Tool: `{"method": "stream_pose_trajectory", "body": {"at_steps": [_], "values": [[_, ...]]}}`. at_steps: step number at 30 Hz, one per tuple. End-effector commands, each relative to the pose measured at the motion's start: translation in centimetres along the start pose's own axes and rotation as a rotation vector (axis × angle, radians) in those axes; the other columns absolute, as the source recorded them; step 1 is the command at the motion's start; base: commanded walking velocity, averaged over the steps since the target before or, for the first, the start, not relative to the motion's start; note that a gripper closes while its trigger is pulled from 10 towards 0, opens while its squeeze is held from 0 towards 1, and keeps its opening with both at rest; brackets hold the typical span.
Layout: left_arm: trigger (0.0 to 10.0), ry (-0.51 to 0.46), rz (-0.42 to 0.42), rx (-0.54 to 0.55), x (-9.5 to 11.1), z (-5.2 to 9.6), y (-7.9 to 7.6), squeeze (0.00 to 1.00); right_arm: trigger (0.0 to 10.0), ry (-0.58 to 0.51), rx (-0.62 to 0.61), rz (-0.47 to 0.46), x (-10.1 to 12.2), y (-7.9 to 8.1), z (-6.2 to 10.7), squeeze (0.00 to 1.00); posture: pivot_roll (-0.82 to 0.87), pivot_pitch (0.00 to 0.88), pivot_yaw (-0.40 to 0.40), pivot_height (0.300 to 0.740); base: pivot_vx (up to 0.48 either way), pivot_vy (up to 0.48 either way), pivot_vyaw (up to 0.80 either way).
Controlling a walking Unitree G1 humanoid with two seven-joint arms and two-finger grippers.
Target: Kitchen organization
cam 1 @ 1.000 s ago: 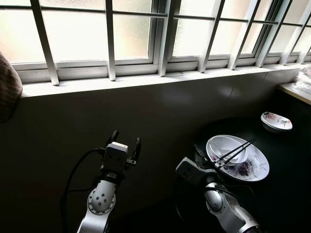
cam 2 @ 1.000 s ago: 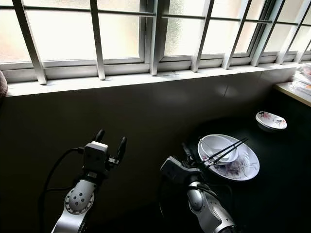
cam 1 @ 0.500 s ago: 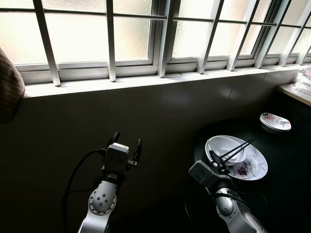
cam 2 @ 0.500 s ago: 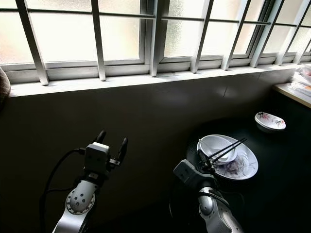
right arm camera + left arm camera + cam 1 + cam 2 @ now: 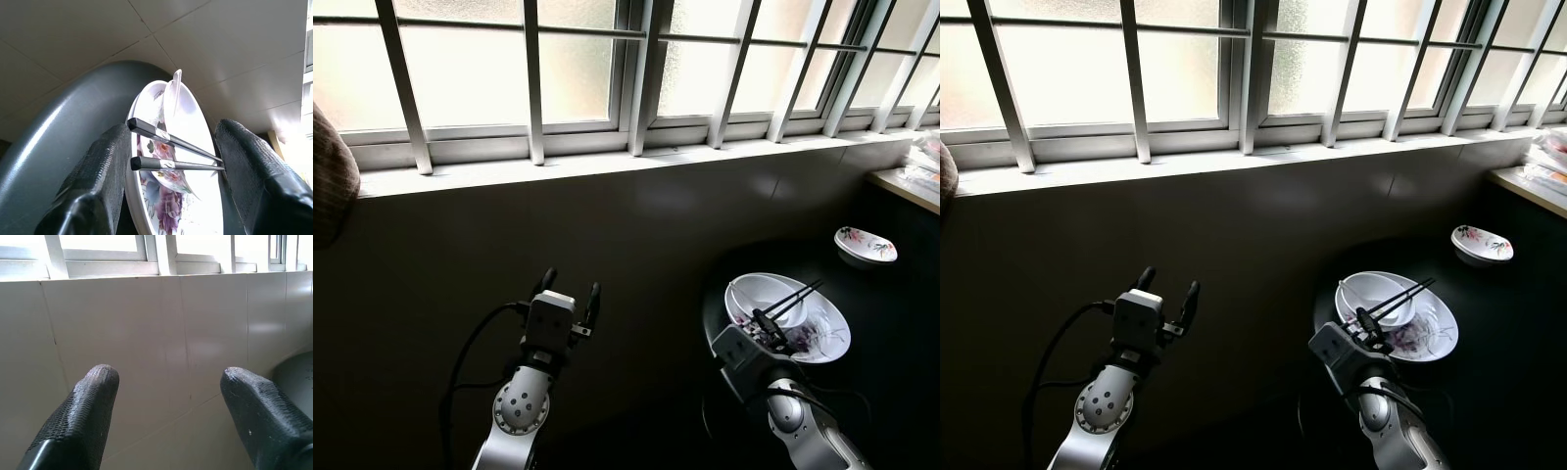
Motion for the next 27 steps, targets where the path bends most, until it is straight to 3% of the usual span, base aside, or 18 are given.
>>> {"method": "stream_pose_trajectory", "body": {"at_steps": [1, 10, 27], "values": [[10.0, -0.002, -0.008, -0.02, 0.0, -0.2, -0.4, 0.0, 10.0, 0.02, -0.006, 0.012, -0.7, -0.7, -0.1, 0.0, 0.02, 0.0, -0.076, 0.74, 0.0, 0.0, 0.0], [10.0, 0.0, -0.01, -0.019, 0.0, -0.1, -0.3, 0.0, 10.0, 0.033, 0.029, 0.035, -1.6, -0.6, -0.2, 0.0, 0.02, 0.0, -0.076, 0.74, 0.0, 0.0, 0.0], [10.0, -0.002, -0.014, -0.019, -0.1, -0.3, -0.3, 0.0, 10.0, 0.017, 0.078, 0.066, -1.7, -1.0, -2.4, 0.0, 0.03, 0.0, -0.078, 0.74, 0.0, 0.0, 0.0]]}}
Point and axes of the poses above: a point about 5 cm out from each wrist's last joint towards the gripper, its own z axis pointing back from the gripper into the wrist, its own x axis along the axis of the wrist's last joint, y = z × x, the point moved 4 cm from there along -z, pointing out of the wrist towards the gripper, and after that the axes turned 9 degrees about -z, right-handed, at the moved point
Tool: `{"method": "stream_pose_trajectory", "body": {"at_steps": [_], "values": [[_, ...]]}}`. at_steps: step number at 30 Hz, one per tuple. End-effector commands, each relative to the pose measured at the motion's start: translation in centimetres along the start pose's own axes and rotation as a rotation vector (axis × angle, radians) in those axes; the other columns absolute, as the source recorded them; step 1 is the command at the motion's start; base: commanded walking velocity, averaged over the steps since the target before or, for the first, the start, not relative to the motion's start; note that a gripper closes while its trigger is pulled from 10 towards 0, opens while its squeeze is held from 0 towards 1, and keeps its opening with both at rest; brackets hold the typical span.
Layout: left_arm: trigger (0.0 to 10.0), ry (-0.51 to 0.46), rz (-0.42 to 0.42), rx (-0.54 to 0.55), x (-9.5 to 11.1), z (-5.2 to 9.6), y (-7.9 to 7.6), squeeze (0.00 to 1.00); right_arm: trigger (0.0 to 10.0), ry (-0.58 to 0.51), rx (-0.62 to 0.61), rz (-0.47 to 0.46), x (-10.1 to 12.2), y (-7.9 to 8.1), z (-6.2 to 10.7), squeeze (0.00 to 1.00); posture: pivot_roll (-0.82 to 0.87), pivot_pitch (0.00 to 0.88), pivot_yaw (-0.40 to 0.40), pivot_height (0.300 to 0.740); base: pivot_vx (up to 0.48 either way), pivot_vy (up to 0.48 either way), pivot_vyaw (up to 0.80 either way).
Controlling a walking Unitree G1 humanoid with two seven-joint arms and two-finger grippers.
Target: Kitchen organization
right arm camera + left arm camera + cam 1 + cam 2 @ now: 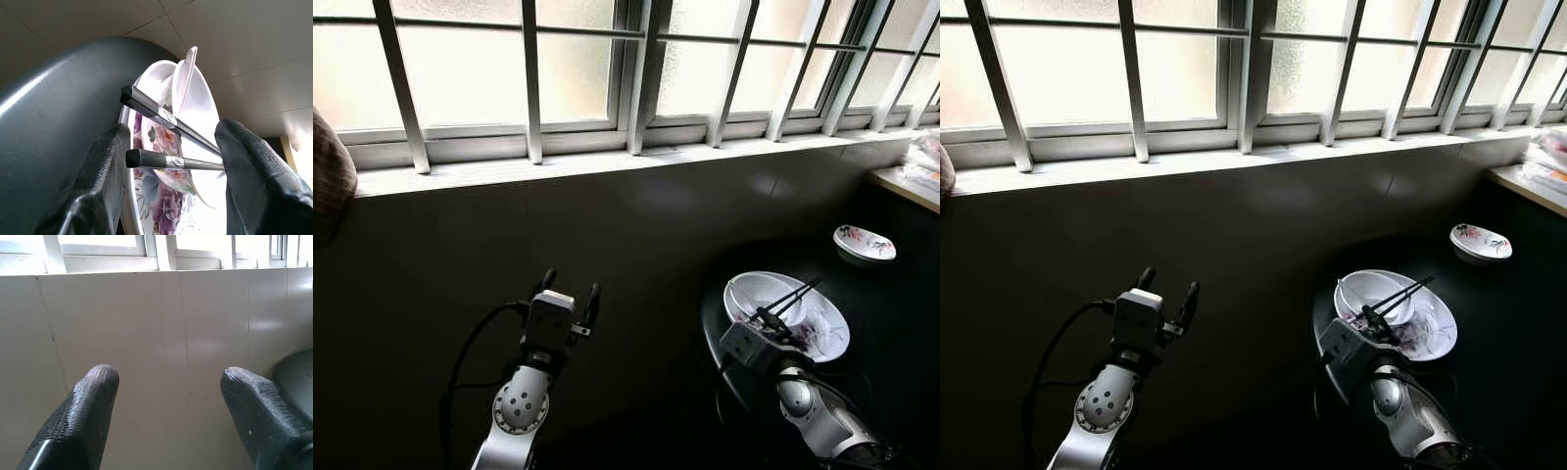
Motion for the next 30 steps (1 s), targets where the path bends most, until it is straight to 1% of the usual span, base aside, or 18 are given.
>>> {"method": "stream_pose_trajectory", "body": {"at_steps": [1, 13, 18, 23, 30], "values": [[10.0, -0.008, -0.011, -0.017, 0.2, -0.2, -0.3, 0.0, 10.0, -0.008, 0.005, 0.012, 0.1, -0.4, -0.2, 0.0, 0.03, 0.0, -0.078, 0.74, 0.0, 0.0, 0.0], [10.0, -0.004, -0.014, -0.01, 0.1, -0.1, -0.2, 0.0, 10.0, -0.063, 0.053, 0.023, 0.6, -0.3, -1.1, 0.0, 0.04, 0.0, -0.084, 0.74, 0.0, 0.0, 0.0], [10.0, -0.001, -0.017, -0.008, 0.0, -0.1, -0.1, 0.0, 10.0, -0.043, 0.066, 0.013, 0.2, -0.5, -1.4, 0.0, 0.05, 0.0, -0.086, 0.74, 0.0, 0.0, 0.0], [10.0, 0.003, -0.02, -0.007, -0.1, 0.0, 0.0, 0.0, 10.0, -0.039, 0.082, -0.027, 0.1, -0.6, -1.6, 0.0, 0.05, 0.0, -0.085, 0.74, 0.0, 0.0, 0.0], [10.0, 0.003, -0.024, -0.009, -0.1, 0.0, 0.1, 0.0, 10.0, -0.042, 0.079, -0.02, 0.3, -1.0, -1.8, 0.0, 0.06, 0.0, -0.083, 0.74, 0.0, 0.0, 0.0]]}}
Point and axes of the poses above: a point about 5 cm out from each wrist's last joint towards the gripper, its own z axis pointing back from the gripper into the wrist, its own x axis along the axis of the wrist's last joint, y = z × x, the point moved 4 cm from there along -z, pointing out of the wrist towards the gripper, and after that the axes turned 9 degrees about -z, right-handed, at the moved point
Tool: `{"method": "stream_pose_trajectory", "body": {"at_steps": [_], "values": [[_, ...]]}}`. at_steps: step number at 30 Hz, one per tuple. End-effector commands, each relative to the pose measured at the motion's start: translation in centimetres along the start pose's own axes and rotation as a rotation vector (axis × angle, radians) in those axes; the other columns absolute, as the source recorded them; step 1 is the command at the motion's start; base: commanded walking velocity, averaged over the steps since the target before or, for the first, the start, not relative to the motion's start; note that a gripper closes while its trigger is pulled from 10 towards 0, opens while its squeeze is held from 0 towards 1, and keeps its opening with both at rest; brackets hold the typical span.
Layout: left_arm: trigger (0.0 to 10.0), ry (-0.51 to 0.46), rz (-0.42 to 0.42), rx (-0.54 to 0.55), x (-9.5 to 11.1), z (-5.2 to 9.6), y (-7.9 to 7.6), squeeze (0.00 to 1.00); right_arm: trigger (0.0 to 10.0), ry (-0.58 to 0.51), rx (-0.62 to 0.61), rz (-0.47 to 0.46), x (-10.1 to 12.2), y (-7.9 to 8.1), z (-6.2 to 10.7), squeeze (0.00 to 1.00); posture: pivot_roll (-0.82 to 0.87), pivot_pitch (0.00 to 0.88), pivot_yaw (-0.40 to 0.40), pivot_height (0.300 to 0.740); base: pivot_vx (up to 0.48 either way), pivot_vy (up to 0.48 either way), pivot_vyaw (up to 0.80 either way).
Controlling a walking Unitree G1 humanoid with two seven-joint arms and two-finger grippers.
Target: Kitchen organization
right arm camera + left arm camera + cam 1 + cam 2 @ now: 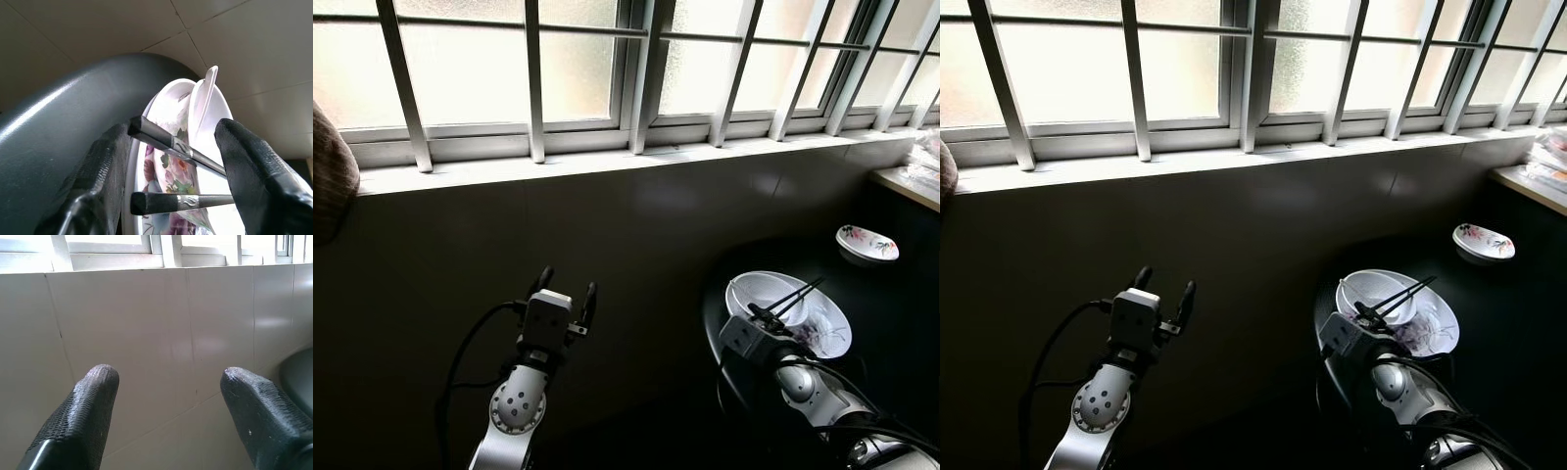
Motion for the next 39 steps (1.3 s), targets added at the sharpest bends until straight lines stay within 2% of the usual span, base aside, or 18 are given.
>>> {"method": "stream_pose_trajectory", "body": {"at_steps": [1, 8, 15, 22, 23, 25, 26, 27, 28, 30, 31, 39], "values": [[10.0, -0.002, -0.006, -0.012, 0.11, -0.06, -0.33, 0.0, 10.0, -0.005, -0.015, -0.01, 0.25, -0.65, -0.18, 0.0, 0.06, 0.0, -0.082, 0.74, 0.0, 0.0, 0.0], [10.0, -0.001, -0.008, -0.013, 0.11, -0.02, -0.34, 0.0, 10.0, -0.006, -0.012, 0.014, 0.4, -0.93, -0.35, 0.0, 0.07, 0.0, -0.083, 0.74, 0.0, 0.0, 0.0], [10.0, 0.004, -0.008, -0.016, 0.02, 0.0, -0.48, 0.0, 10.0, -0.013, 0.004, 0.089, 0.49, -0.77, -0.39, 0.0, 0.07, 0.0, -0.084, 0.74, 0.0, 0.0, 0.0], [10.0, 0.006, -0.009, -0.014, -0.05, 0.04, -0.48, 0.0, 10.0, -0.026, 0.007, 0.121, 0.6, -0.69, -0.37, 0.0, 0.07, 0.0, -0.086, 0.74, 0.0, 0.0, 0.0], [10.0, 0.007, -0.009, -0.015, -0.07, 0.06, -0.5, 0.0, 9.7, -0.028, 0.006, 0.128, 0.62, -0.65, -0.37, 0.0, 0.07, 0.0, -0.087, 0.74, 0.0, 0.0, 0.0], [10.0, 0.007, -0.009, -0.015, -0.07, 0.06, -0.5, 0.0, 9.7, -0.028, 0.006, 0.128, 0.62, -0.65, -0.37, 0.0, 0.07, 0.0, -0.087, 0.74, 0.0, 0.0, 0.0], [10.0, 0.008, -0.009, -0.014, -0.09, 0.09, -0.53, 0.0, 4.7, -0.035, 0.007, 0.146, 0.67, -0.5, -0.35, 0.0, 0.07, 0.0, -0.087, 0.74, 0.0, 0.0, 0.0], [10.0, 0.008, -0.009, -0.014, -0.09, 0.09, -0.53, 0.0, 4.7, -0.035, 0.007, 0.146, 0.67, -0.5, -0.35, 0.0, 0.07, 0.0, -0.087, 0.74, 0.0, 0.0, 0.0], [10.0, 0.009, -0.009, -0.014, -0.1, 0.12, -0.54, 0.0, 3.0, -0.037, 0.007, 0.151, 0.68, -0.41, -0.33, 0.0, 0.08, 0.0, -0.087, 0.74, 0.0, 0.0, 0.0], [10.0, 0.009, -0.009, -0.014, -0.11, 0.13, -0.54, 0.0, 3.0, -0.037, 0.007, 0.149, 0.66, -0.39, -0.33, 0.0, 0.08, 0.0, -0.087, 0.74, 0.0, 0.0, 0.0], [10.0, 0.011, -0.009, -0.014, -0.15, 0.14, -0.53, 0.0, 0.0, -0.035, 0.007, 0.149, 0.62, -0.32, -0.31, 0.0, 0.08, 0.0, -0.087, 0.74, 0.0, 0.0, 0.0], [10.0, 0.015, -0.009, -0.015, -0.26, 0.19, -0.6, 0.0, 0.0, -0.026, -0.003, 0.148, 0.38, -0.3, -0.25, 0.0, 0.07, 0.0, -0.086, 0.74, 0.0, 0.0, 0.0]]}}
Point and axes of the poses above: a point about 5 cm out from each wrist's last joint towards the gripper, its own z axis pointing back from the gripper into the wrist, its own x axis along the axis of the wrist's last joint, y = z × x, the point moved 4 cm from there along -z, pointing out of the wrist towards the gripper, and after that the axes turned 9 degrees about -z, right-handed, at the moved point
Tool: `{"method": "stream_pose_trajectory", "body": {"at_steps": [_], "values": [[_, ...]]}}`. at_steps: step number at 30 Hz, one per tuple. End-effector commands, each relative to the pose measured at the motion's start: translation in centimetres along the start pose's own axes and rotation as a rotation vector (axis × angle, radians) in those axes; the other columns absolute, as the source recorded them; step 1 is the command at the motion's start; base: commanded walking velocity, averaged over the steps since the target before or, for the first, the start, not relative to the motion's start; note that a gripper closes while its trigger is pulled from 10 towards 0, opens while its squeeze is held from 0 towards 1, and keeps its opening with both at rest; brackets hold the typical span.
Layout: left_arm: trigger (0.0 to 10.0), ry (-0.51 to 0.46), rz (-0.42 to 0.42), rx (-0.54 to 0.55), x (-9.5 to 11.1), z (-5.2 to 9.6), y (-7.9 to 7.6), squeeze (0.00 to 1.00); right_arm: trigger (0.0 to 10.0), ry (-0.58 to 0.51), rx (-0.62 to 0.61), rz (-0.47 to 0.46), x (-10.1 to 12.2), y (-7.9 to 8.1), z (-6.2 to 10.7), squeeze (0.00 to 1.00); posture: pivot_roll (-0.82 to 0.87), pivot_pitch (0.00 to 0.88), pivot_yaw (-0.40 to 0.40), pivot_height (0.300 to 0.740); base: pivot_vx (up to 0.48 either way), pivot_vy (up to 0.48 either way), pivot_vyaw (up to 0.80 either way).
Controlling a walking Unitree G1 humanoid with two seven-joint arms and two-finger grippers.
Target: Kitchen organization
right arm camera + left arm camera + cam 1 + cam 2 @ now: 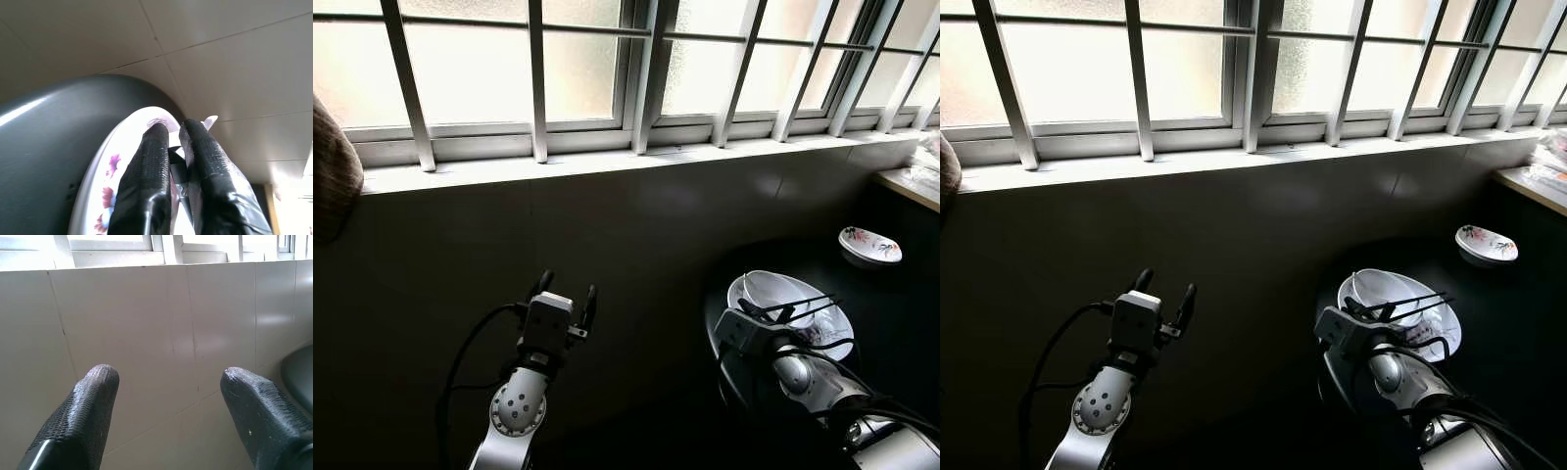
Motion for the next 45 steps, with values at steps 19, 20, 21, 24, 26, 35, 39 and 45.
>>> {"method": "stream_pose_trajectory", "body": {"at_steps": [19, 20, 21, 24, 26, 35, 39, 45], "values": [[10.0, 0.024, 0.003, -0.014, -0.4, 0.1, -0.7, 0.0, 0.0, -0.08, 0.021, 0.155, 0.9, 1.3, 0.2, 0.0, 0.07, 0.0, -0.085, 0.74, 0.0, 0.0, 0.0], [10.0, 0.024, 0.003, -0.015, -0.4, 0.1, -0.7, 0.0, 0.0, -0.097, 0.013, 0.175, 1.2, 1.2, 0.1, 0.0, 0.06, 0.0, -0.087, 0.74, 0.0, 0.0, 0.0], [10.0, 0.025, 0.004, -0.015, -0.5, 0.1, -0.7, 0.0, 0.0, -0.121, -0.009, 0.214, 1.7, 0.9, 0.0, 0.0, 0.06, 0.0, -0.087, 0.74, 0.0, 0.0, 0.0], [10.0, 0.027, 0.005, -0.016, -0.5, 0.1, -0.8, 0.0, 0.0, -0.167, -0.064, 0.315, 2.6, 0.3, -0.2, 0.0, 0.06, 0.0, -0.087, 0.74, 0.0, 0.0, 0.0], [10.0, 0.027, 0.006, -0.017, -0.5, 0.0, -0.9, 0.0, 0.0, -0.175, -0.111, 0.381, 2.8, -0.2, -0.4, 0.0, 0.06, 0.0, -0.086, 0.74, 0.0, 0.0, 0.0], [10.0, 0.03, 0.011, -0.021, -0.7, 0.0, -1.1, 0.0, 0.0, -0.188, -0.209, 0.504, 3.1, -1.1, -0.4, 0.0, 0.06, 0.0, -0.086, 0.74, 0.0, 0.0, 0.0], [10.0, 0.03, 0.013, -0.022, -0.7, 0.0, -1.2, 0.0, 0.0, -0.224, -0.249, 0.466, 3.9, -1.7, -0.4, 0.0, 0.05, 0.0, -0.086, 0.74, 0.0, 0.0, 0.0], [10.0, 0.016, 0.022, -0.013, -0.5, 0.0, -1.0, 0.0, 0.0, -0.354, -0.304, 0.289, 7.5, -2.2, -0.6, 0.0, 0.05, 0.0, -0.085, 0.74, 0.0, 0.0, 0.0]]}}
Point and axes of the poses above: a point about 5 cm out from each wrist's last joint towards the gripper, its own z axis pointing back from the gripper into the wrist, its own x axis along the axis of the wrist's last joint, y = z × x, the point moved 4 cm from there along -z, pointing out of the wrist towards the gripper, and after that the axes turned 9 degrees about -z, right-handed, at the moved point
